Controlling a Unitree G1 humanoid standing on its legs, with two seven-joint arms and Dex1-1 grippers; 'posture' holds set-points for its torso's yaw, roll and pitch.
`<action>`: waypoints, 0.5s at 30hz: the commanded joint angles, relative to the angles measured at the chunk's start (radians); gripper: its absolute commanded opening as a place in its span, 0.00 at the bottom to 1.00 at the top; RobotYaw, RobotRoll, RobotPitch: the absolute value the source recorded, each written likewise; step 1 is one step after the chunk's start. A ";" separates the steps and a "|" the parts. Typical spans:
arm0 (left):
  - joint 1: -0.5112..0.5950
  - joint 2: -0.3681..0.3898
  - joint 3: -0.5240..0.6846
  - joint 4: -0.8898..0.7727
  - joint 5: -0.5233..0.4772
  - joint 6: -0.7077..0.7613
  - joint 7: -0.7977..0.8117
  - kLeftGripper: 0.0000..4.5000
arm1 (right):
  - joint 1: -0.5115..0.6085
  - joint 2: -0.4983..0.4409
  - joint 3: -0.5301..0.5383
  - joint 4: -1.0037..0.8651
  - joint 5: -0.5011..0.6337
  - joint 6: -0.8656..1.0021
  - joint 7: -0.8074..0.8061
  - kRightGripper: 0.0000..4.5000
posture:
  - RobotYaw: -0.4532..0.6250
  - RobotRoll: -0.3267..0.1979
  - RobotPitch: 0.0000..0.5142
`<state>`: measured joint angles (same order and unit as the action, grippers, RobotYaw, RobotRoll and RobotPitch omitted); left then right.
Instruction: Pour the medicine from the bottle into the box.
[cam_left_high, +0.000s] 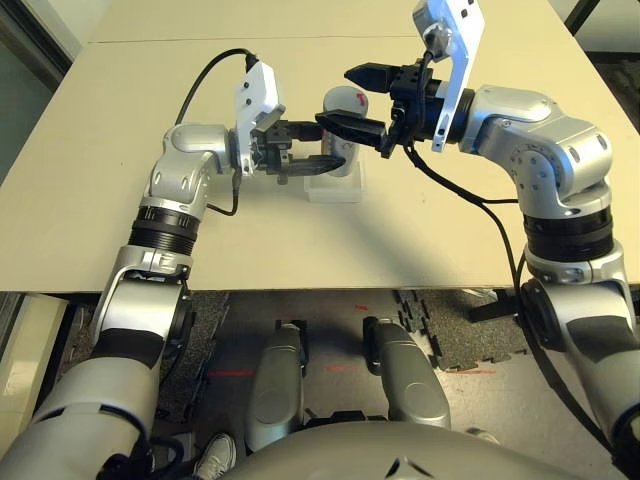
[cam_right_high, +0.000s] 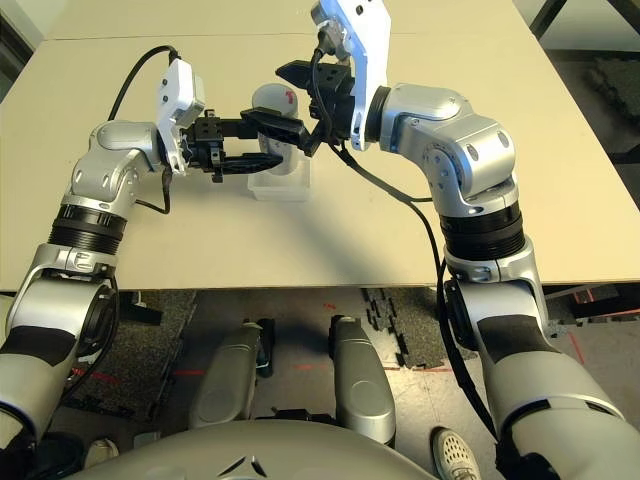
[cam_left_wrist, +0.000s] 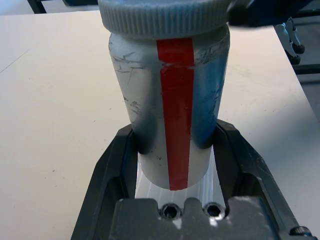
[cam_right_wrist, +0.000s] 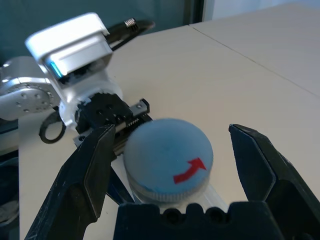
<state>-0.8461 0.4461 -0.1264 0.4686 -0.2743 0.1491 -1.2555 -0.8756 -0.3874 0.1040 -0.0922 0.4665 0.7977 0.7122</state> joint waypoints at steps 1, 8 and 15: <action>0.000 -0.007 0.007 -0.017 -0.002 0.003 0.002 0.52 | 0.016 -0.007 -0.022 0.011 -0.008 -0.015 -0.008 1.00 | 0.47 0.62 0.31; 0.001 -0.010 0.015 -0.007 -0.004 -0.006 0.015 0.52 | 0.039 -0.028 -0.075 -0.004 0.007 0.000 -0.027 1.00 | 0.46 0.62 0.32; -0.004 -0.010 0.025 0.012 -0.002 -0.016 0.024 0.52 | 0.096 -0.071 -0.158 -0.097 0.069 0.061 -0.057 1.00 | 0.46 0.62 0.32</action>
<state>-0.8490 0.4367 -0.1074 0.4803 -0.2746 0.1475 -1.2220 -0.7969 -0.4370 0.0019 -0.1602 0.5209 0.8329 0.6837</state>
